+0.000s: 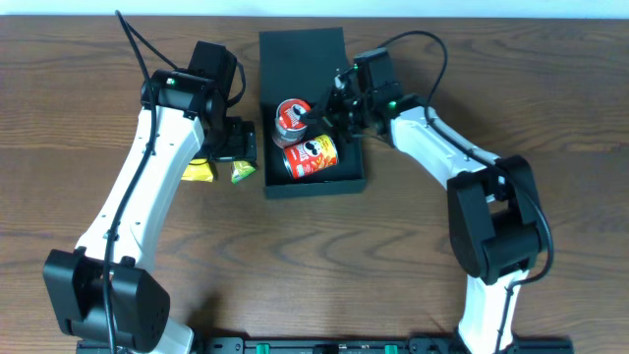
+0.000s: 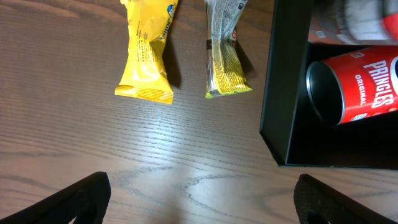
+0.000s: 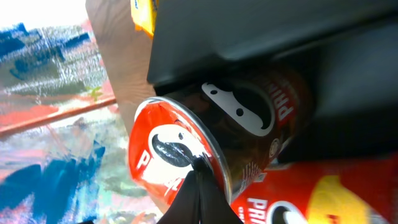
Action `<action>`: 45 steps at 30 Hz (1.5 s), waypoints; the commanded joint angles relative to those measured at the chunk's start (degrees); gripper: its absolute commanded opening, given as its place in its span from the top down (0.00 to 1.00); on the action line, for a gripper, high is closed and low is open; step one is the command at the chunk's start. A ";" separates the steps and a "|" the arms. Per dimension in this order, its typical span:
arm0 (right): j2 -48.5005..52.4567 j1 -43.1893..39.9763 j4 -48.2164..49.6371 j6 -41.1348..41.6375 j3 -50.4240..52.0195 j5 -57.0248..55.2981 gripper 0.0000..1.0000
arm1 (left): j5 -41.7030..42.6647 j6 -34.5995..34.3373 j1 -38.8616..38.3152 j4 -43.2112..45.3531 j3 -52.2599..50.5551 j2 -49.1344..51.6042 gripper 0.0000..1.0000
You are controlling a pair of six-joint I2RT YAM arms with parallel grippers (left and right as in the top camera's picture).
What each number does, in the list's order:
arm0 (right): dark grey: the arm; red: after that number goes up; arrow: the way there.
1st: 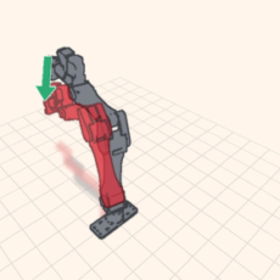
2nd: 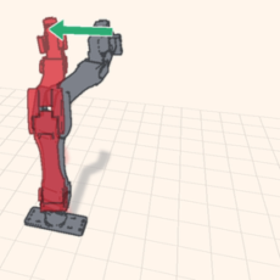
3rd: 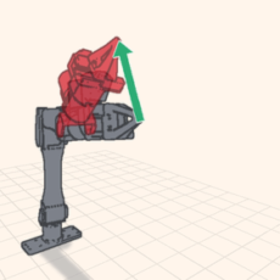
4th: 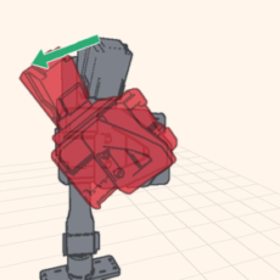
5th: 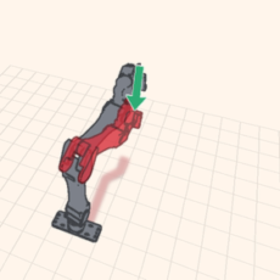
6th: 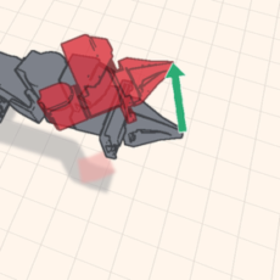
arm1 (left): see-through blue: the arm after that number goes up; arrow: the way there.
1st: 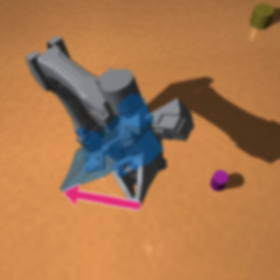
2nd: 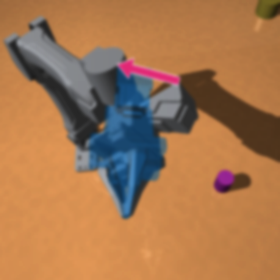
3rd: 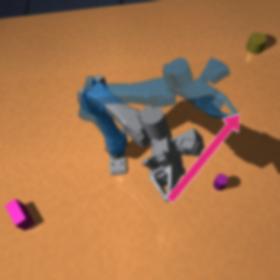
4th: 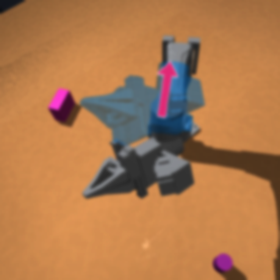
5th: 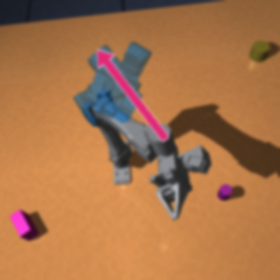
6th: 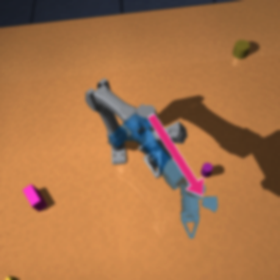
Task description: Pack container
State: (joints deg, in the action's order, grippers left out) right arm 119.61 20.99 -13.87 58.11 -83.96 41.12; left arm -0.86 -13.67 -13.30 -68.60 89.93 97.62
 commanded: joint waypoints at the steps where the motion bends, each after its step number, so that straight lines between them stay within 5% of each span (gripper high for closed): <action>1: 0.24 -2.71 -0.72 -1.42 0.02 -1.90 0.98 | -0.66 -0.46 -0.02 -0.15 1.18 0.50 0.05; 22: -0.04 -7.52 -16.61 -14.14 -2.89 -15.30 0.99 | -0.66 -0.42 0.00 0.28 1.18 0.50 0.05; 29: -0.04 -7.74 -33.55 -22.05 -22.67 -20.37 0.98 | -0.66 -0.42 0.00 0.39 1.18 0.50 0.04; 38: 0.09 1.07 -52.92 -33.00 -30.67 -31.91 0.98 | -0.61 -0.50 0.00 1.07 1.18 0.44 0.04; 45: 0.24 9.40 -57.37 -38.01 -30.56 -36.54 0.99 | -0.63 -0.70 0.00 0.26 1.20 -0.26 0.04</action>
State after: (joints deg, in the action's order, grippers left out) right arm 119.61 29.56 -70.67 23.07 -114.24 8.64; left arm -0.89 -13.69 -13.30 -67.81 89.93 97.62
